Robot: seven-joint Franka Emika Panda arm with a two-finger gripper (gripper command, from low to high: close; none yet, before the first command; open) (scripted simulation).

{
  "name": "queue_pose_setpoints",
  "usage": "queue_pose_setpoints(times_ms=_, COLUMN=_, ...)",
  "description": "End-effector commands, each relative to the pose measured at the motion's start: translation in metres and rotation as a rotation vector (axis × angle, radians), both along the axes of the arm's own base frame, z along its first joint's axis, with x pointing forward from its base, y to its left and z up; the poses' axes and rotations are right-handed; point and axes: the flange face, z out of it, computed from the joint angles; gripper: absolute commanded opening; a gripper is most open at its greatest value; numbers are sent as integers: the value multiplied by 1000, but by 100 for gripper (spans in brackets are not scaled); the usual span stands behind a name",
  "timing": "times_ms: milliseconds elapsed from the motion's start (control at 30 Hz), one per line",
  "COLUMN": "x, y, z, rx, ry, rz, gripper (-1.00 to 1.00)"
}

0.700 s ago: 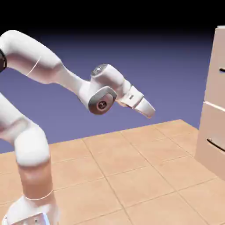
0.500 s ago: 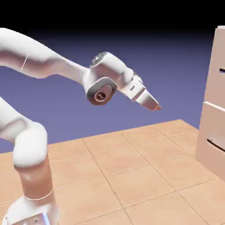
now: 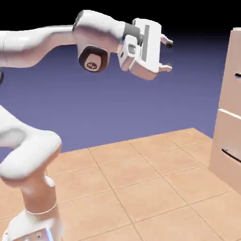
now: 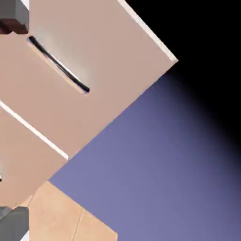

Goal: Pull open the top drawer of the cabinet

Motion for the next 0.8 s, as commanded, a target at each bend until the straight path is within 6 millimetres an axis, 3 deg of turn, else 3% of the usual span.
queue_pose_setpoints(times_ms=0, x=-3, y=4, z=8, rx=20, ry=-31, rz=-12, gripper=0)
queue_pose_setpoints(times_ms=200, x=-7, y=35, z=47, rx=118, ry=-203, rz=-48, gripper=0)
queue_pose_setpoints(times_ms=367, x=9, y=67, z=65, rx=179, ry=-318, rz=-39, gripper=0)
queue_pose_setpoints(times_ms=567, x=53, y=105, z=67, rx=239, ry=-411, rz=6, gripper=0)
queue_pose_setpoints(times_ms=767, x=121, y=126, z=45, rx=303, ry=-448, rz=68, gripper=0)
